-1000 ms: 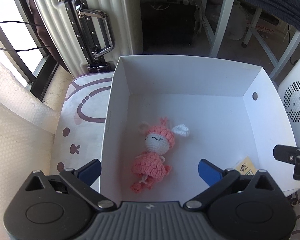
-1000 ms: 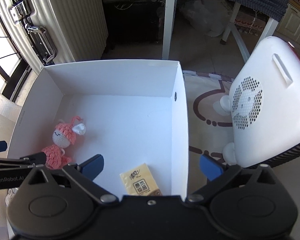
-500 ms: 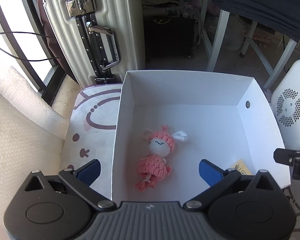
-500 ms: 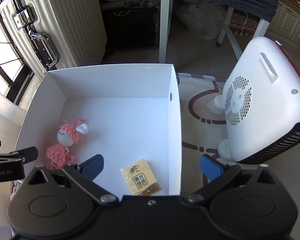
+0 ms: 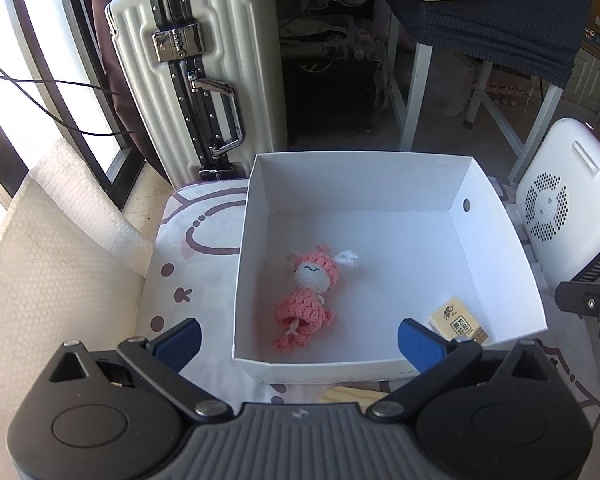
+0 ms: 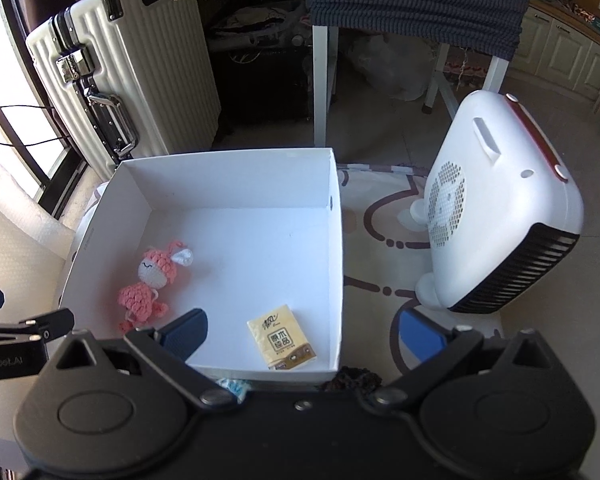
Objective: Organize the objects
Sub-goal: 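Withdraw both tools from the box back toward the remaining objects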
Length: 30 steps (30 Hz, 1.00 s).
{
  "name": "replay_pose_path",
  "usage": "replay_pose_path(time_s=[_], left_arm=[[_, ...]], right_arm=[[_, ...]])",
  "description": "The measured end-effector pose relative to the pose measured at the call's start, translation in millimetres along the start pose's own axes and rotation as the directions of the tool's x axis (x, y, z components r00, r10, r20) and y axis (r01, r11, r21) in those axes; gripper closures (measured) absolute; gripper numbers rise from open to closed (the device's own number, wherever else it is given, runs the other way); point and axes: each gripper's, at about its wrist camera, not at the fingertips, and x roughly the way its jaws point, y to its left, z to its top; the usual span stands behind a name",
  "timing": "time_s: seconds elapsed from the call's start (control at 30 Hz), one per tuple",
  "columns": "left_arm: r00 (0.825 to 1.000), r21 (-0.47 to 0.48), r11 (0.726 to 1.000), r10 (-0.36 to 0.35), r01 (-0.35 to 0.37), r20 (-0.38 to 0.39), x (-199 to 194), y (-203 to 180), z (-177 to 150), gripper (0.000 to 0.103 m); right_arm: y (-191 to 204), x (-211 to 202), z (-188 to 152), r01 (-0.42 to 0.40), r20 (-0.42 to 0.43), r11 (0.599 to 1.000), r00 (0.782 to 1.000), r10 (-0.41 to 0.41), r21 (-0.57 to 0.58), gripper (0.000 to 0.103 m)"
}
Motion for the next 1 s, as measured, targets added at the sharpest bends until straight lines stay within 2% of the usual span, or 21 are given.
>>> replay_pose_path(time_s=[0.63,1.0], left_arm=[[0.994,0.014,1.000,-0.027,0.026,0.109,-66,-5,-64,0.000],[0.979,-0.050,0.999,-0.006,0.016,0.204,-91,-6,-106,0.000]], right_arm=[[5,-67,-69,-0.051,0.100,0.996,0.993,0.058,-0.076,0.000],[5,-87,-117,-0.077,0.200,0.994,0.975,0.092,-0.084,0.000]])
